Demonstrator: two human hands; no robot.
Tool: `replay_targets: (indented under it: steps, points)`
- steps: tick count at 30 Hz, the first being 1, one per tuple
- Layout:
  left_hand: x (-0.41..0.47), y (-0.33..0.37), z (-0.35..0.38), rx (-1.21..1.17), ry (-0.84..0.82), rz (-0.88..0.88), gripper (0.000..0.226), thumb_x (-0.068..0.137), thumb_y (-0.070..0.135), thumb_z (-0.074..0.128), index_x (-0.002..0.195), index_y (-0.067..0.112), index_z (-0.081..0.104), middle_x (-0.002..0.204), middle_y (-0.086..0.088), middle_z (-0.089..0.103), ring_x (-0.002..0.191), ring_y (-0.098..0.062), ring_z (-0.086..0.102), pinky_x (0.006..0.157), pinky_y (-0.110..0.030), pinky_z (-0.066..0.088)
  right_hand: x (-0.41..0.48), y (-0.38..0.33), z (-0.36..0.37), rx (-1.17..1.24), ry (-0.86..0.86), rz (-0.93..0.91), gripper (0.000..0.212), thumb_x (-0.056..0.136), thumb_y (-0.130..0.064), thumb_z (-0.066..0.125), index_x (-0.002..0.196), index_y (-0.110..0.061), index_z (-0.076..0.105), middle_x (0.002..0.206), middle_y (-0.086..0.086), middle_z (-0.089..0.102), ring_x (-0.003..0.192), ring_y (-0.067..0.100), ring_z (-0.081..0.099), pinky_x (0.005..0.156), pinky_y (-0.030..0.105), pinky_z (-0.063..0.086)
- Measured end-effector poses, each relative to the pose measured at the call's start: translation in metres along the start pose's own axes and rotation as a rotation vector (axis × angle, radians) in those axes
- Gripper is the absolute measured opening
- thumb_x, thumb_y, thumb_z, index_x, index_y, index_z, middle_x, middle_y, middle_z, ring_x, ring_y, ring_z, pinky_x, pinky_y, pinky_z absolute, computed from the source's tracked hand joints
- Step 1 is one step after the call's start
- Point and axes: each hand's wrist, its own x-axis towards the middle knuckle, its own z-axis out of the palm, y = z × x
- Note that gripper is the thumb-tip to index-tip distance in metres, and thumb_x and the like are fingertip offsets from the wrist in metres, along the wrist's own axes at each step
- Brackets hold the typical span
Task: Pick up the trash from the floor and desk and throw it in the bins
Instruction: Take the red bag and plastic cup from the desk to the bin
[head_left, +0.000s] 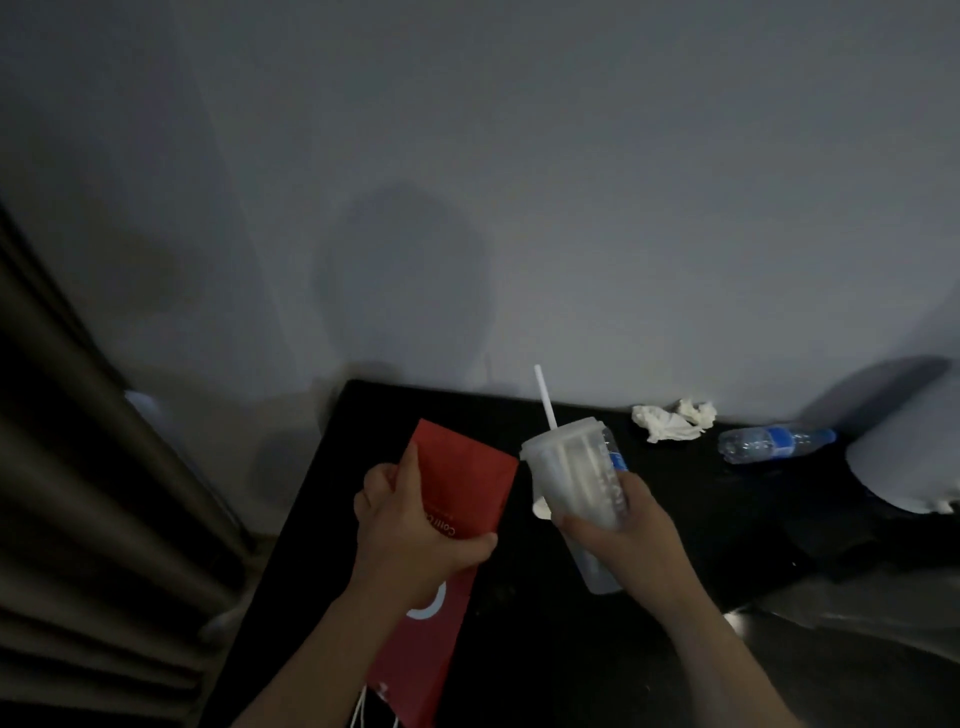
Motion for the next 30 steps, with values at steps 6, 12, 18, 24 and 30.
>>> replay_targets:
  steps: [6,12,18,24,30]
  points:
    - [-0.021,0.030,0.003,-0.150,-0.019,0.051,0.129,0.038,0.068,0.070,0.148,0.038,0.009,0.137,0.000,0.024,0.129,-0.023,0.030,0.107,-0.044,0.036,-0.050,0.007,-0.034,0.046,0.135,0.058,0.048,0.065,-0.042,0.081,0.096,-0.042,0.044,0.099,-0.016,0.055,0.083,0.001,0.055,0.058,0.015,0.038]
    - [-0.045,0.073,0.027,-0.127,-0.103,0.122,0.128,0.039,0.068,0.069,0.147,0.039,0.008,0.136,0.005,0.022,0.129,-0.021,0.030,0.106,-0.044,0.038,-0.093,0.031,-0.082,0.116,0.305,0.078,0.055,0.067,-0.040,0.081,0.109,-0.034,0.047,0.100,-0.011,0.059,0.087,0.004,0.057,0.061,0.020,0.041]
    - [-0.079,0.139,0.068,-0.157,-0.163,0.248,0.123,0.041,0.066,0.071,0.146,0.040,0.012,0.131,0.009,0.027,0.124,-0.017,0.038,0.104,-0.044,0.041,-0.138,0.067,-0.149,0.154,0.429,0.088,0.062,0.063,-0.052,0.081,0.112,-0.034,0.047,0.101,-0.011,0.058,0.090,0.007,0.057,0.060,0.021,0.043]
    - [-0.147,0.233,0.151,-0.164,-0.265,0.408,0.122,0.042,0.068,0.070,0.146,0.041,0.011,0.127,0.010,0.029,0.123,-0.013,0.036,0.106,-0.039,0.038,-0.206,0.118,-0.251,0.144,0.608,0.142,0.058,0.065,-0.045,0.081,0.109,-0.034,0.045,0.098,-0.013,0.057,0.084,0.004,0.056,0.057,0.018,0.041]
    - [-0.238,0.340,0.240,-0.220,-0.443,0.569,0.122,0.043,0.066,0.069,0.146,0.043,0.008,0.123,0.018,0.023,0.126,-0.013,0.034,0.105,-0.036,0.038,-0.295,0.172,-0.360,0.143,0.815,0.175,0.048,0.060,-0.052,0.077,0.097,-0.038,0.050,0.094,-0.016,0.059,0.080,0.003,0.058,0.057,0.020,0.042]
